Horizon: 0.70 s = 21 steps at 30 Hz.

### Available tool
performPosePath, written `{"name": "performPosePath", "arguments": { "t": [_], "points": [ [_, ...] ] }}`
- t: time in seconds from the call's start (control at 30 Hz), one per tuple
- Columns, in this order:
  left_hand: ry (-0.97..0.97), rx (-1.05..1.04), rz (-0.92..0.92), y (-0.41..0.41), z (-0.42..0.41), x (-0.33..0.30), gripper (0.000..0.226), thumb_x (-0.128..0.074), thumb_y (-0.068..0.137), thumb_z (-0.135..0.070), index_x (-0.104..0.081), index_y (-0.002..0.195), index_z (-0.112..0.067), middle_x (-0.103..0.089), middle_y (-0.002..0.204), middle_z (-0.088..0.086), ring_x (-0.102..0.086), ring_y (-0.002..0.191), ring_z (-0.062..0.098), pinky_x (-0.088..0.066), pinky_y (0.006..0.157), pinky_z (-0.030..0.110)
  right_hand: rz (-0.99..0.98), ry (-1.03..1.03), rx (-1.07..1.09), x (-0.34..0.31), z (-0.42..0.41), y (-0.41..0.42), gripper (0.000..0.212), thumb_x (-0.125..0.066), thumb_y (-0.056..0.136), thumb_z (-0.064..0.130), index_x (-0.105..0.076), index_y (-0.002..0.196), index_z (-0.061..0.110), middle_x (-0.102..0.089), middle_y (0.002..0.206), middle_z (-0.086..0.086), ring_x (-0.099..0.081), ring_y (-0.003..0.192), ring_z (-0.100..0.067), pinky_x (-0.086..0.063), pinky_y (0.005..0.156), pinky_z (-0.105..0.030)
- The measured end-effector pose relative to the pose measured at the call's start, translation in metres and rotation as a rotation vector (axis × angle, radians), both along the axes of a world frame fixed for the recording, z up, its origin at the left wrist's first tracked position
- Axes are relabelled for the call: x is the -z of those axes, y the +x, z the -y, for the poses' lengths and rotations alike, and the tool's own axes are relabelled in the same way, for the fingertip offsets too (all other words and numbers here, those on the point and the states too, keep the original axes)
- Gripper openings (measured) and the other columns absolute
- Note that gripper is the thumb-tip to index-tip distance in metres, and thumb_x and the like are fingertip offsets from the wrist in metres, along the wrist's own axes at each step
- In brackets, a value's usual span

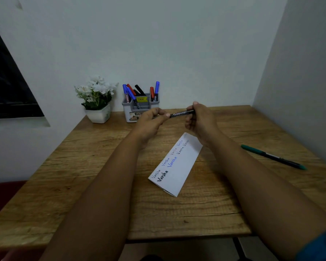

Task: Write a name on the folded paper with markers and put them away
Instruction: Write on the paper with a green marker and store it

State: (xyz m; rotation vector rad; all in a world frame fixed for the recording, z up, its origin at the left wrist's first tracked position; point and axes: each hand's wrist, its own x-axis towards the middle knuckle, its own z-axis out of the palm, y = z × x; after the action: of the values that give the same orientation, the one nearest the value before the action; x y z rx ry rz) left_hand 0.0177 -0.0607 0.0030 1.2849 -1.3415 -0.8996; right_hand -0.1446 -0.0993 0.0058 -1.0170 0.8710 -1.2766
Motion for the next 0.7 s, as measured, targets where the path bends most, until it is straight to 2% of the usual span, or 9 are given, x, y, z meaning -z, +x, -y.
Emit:
{"name": "performPosePath", "arguments": {
  "t": [0.07,0.13,0.27,0.37,0.47,0.6,0.7],
  "points": [
    [-0.049,-0.039,0.020,0.000,0.000,0.001,0.018,-0.069,0.086,-0.034,-0.068,0.099,-0.022,-0.059,0.089,-0.010,-0.052,0.080,0.005,-0.040,0.062,0.023,-0.067,-0.039,0.000,0.004,0.000,0.005,0.033,-0.036,0.106,0.031,-0.056,0.088,0.012,-0.054,0.055,-0.002,-0.051,0.050,-0.012,-0.045,0.054,-0.025],
    [-0.098,-0.080,0.015,-0.002,-0.001,0.002,0.019,-0.074,0.082,-0.033,-0.070,0.097,-0.022,-0.064,0.096,-0.010,-0.057,0.091,0.003,-0.044,0.070,0.022,-0.089,-0.061,-0.011,0.005,0.000,0.007,0.032,-0.035,0.106,0.032,-0.055,0.090,0.013,-0.056,0.057,-0.003,-0.052,0.051,-0.012,-0.046,0.055,-0.025],
    [-0.161,-0.124,0.007,-0.003,0.000,0.002,0.014,-0.076,0.080,-0.023,-0.071,0.091,-0.016,-0.068,0.091,-0.008,-0.061,0.091,0.004,-0.047,0.082,0.022,-0.169,-0.097,-0.032,0.007,0.000,0.006,0.033,-0.036,0.105,0.036,-0.058,0.095,0.013,-0.060,0.063,-0.005,-0.056,0.056,-0.014,-0.047,0.059,-0.026],
    [-0.191,-0.134,0.033,0.005,0.002,0.002,0.016,-0.076,0.080,-0.020,-0.070,0.090,-0.009,-0.069,0.088,-0.001,-0.062,0.087,0.008,-0.046,0.077,0.020,-0.255,-0.125,-0.069,0.010,0.000,0.007,0.036,-0.035,0.105,0.037,-0.061,0.094,0.016,-0.064,0.065,-0.007,-0.059,0.058,-0.017,-0.047,0.061,-0.027],
    [-0.165,-0.136,0.094,0.011,0.004,0.001,0.018,-0.076,0.080,-0.022,-0.069,0.091,-0.009,-0.068,0.088,-0.005,-0.059,0.083,0.002,-0.043,0.071,0.017,-0.403,-0.189,-0.063,0.015,0.004,0.007,0.035,-0.034,0.105,0.038,-0.060,0.095,0.018,-0.065,0.068,-0.006,-0.061,0.062,-0.017,-0.049,0.065,-0.031],
    [-0.123,-0.128,0.164,0.022,0.009,0.005,0.022,-0.074,0.082,-0.031,-0.066,0.093,-0.012,-0.066,0.096,-0.003,-0.058,0.091,0.011,-0.044,0.077,0.027,-0.831,-0.420,0.072,0.020,0.010,0.000,0.045,-0.031,0.105,0.043,-0.060,0.083,0.017,-0.060,0.071,0.002,-0.054,0.065,-0.013,-0.041,0.062,-0.028],
    [-0.114,-0.111,0.092,0.030,0.009,0.002,0.022,-0.074,0.082,-0.033,-0.058,0.091,-0.020,-0.063,0.094,0.000,-0.053,0.078,0.013,-0.044,0.068,0.028,-0.920,-0.633,0.191,0.020,0.012,-0.001,0.041,-0.039,0.104,0.035,-0.062,0.085,0.006,-0.056,0.075,-0.003,-0.048,0.068,-0.014,-0.032,0.058,-0.028]
  ]
}}
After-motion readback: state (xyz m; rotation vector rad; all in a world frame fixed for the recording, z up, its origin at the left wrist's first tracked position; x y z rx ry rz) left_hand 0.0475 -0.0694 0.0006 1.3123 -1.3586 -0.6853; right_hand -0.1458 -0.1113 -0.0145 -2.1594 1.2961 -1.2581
